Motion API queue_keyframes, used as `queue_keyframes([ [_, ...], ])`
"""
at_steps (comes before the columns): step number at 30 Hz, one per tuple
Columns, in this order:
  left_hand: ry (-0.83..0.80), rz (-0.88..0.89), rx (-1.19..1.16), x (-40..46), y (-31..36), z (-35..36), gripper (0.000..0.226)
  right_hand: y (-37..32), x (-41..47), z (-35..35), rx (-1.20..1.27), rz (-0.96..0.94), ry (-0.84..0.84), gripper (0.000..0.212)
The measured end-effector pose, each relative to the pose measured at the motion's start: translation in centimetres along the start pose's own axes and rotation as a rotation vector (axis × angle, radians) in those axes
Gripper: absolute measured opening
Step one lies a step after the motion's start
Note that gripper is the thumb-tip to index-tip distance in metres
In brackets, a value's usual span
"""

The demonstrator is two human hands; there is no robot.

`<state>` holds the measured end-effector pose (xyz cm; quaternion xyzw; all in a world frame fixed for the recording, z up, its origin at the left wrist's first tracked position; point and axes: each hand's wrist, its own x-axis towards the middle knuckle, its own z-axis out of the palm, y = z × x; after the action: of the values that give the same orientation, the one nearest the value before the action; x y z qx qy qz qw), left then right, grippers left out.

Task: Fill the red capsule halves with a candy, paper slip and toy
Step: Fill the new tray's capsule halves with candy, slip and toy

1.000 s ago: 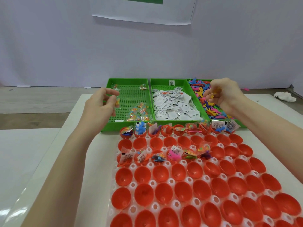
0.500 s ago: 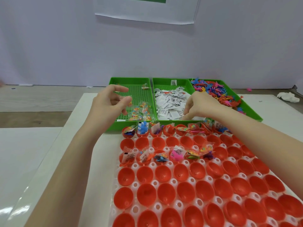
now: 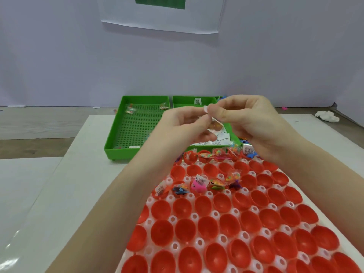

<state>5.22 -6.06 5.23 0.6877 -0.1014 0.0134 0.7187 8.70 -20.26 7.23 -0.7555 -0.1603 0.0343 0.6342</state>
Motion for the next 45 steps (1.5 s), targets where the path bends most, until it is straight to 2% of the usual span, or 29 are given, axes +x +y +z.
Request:
queue_keyframes([
  [2, -0.029, -0.045, -0.085, -0.4, 0.2, 0.9, 0.020, 0.2, -0.9, -0.2, -0.035, -0.044, 0.072, 0.012],
  [4, -0.035, -0.046, -0.046, -0.7, 0.2, 1.7, 0.018, 0.4, -1.7, -0.5, -0.062, -0.054, 0.119, 0.014],
  [7, 0.011, -0.017, 0.028, -1.0, 0.0, 2.3, 0.015, 0.5, -2.3, -1.0, -0.036, 0.048, 0.205, 0.030],
  [9, 0.051, -0.068, -0.018, -0.9, -0.2, 2.5, 0.025, 0.4, -2.5, -1.7, 0.074, 0.143, 0.246, 0.023],
  [12, 0.032, -0.103, -0.024, -1.0, -0.3, 2.7, 0.034, 0.3, -2.9, -2.5, 0.324, 0.193, 0.202, 0.024],
  [19, -0.095, -0.041, 0.150, -1.1, -0.2, 2.9, 0.015, 0.9, -3.8, -3.1, 0.445, 0.167, 0.073, 0.025],
  [21, -0.096, -0.026, 0.173, -1.0, -0.3, 3.0, 0.015, 0.9, -4.1, -3.1, 0.455, 0.128, 0.038, 0.038],
  [27, -0.143, 0.022, 0.189, -1.1, -0.3, 3.2, 0.017, 0.6, -4.7, -3.0, 0.374, 0.034, 0.039, 0.041],
  [33, -0.176, 0.044, 0.105, -1.2, 0.0, 3.3, 0.020, 0.5, -5.0, -2.8, 0.129, -0.006, 0.028, 0.040],
  [40, -0.275, 0.031, 0.086, -1.3, 0.1, 2.7, 0.025, 1.2, -5.2, -2.4, 0.117, 0.030, 0.033, 0.042],
  [45, -0.271, 0.020, 0.055, -1.4, 0.2, 2.8, 0.020, 1.1, -5.4, -2.3, 0.063, -0.054, 0.039, 0.041],
])
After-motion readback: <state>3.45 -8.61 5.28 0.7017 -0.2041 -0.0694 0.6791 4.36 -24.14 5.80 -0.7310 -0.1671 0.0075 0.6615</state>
